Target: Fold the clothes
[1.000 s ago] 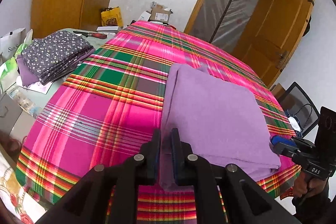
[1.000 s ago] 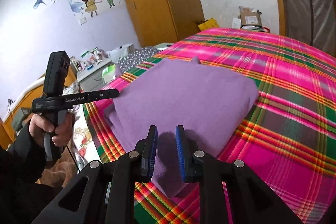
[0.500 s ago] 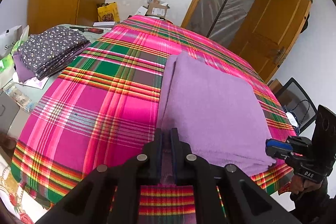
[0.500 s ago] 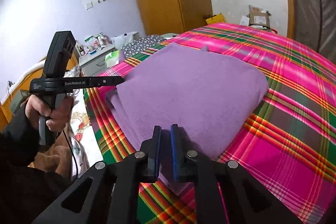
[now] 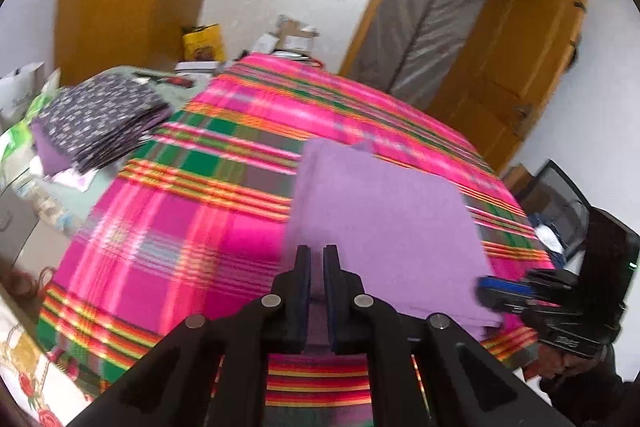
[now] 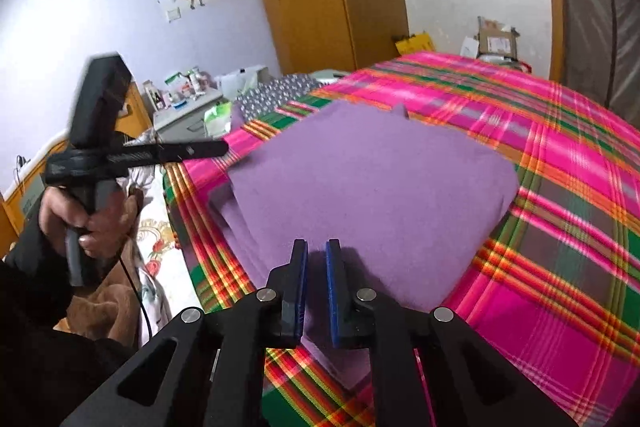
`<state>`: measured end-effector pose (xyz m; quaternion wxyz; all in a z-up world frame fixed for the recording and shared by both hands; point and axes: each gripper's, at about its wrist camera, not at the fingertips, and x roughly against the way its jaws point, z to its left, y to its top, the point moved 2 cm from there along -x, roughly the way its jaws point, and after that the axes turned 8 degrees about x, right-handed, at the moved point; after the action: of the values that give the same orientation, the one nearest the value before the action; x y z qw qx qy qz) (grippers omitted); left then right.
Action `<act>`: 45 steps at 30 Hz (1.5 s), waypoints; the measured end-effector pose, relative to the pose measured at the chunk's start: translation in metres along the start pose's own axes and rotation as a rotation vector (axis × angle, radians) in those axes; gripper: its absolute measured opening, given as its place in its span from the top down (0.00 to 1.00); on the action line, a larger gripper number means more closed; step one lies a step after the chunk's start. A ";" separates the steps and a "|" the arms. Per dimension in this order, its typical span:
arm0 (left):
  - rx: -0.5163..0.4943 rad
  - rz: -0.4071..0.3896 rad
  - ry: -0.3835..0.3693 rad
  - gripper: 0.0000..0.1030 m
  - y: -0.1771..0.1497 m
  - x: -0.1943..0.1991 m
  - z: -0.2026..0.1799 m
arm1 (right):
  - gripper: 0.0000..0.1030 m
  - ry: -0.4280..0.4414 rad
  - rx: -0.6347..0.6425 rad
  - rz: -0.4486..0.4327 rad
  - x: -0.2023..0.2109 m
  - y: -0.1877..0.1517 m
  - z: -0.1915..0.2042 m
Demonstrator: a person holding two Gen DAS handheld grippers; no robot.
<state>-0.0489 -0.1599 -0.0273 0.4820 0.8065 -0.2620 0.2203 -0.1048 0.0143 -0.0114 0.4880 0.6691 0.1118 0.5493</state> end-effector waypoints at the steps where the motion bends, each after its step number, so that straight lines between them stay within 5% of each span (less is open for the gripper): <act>1: -0.021 0.010 -0.017 0.94 -0.003 -0.002 -0.008 | 0.91 0.002 -0.006 0.001 -0.001 0.000 -0.001; 10: -0.123 0.124 -0.058 0.94 -0.031 -0.035 -0.041 | 0.88 -0.016 -0.052 -0.013 0.005 -0.002 -0.008; 27: -0.104 0.076 0.013 0.94 -0.016 -0.025 -0.027 | 0.77 -0.046 -0.147 -0.037 0.013 -0.006 -0.028; 33: -0.079 -0.007 0.033 0.94 0.005 -0.009 -0.012 | 0.74 -0.065 -0.208 -0.068 0.026 -0.005 -0.044; 40: -0.011 0.033 0.071 0.93 0.003 -0.015 0.017 | 0.73 -0.054 -0.318 -0.066 0.031 -0.017 -0.061; 45: 0.005 0.033 0.040 0.91 0.004 -0.015 0.021 | 0.59 -0.052 -0.366 -0.056 0.033 -0.025 -0.068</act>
<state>-0.0608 -0.1775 -0.0431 0.4813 0.7989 -0.2649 0.2449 -0.1401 0.0853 -0.0151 0.6194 0.5799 0.0160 0.5290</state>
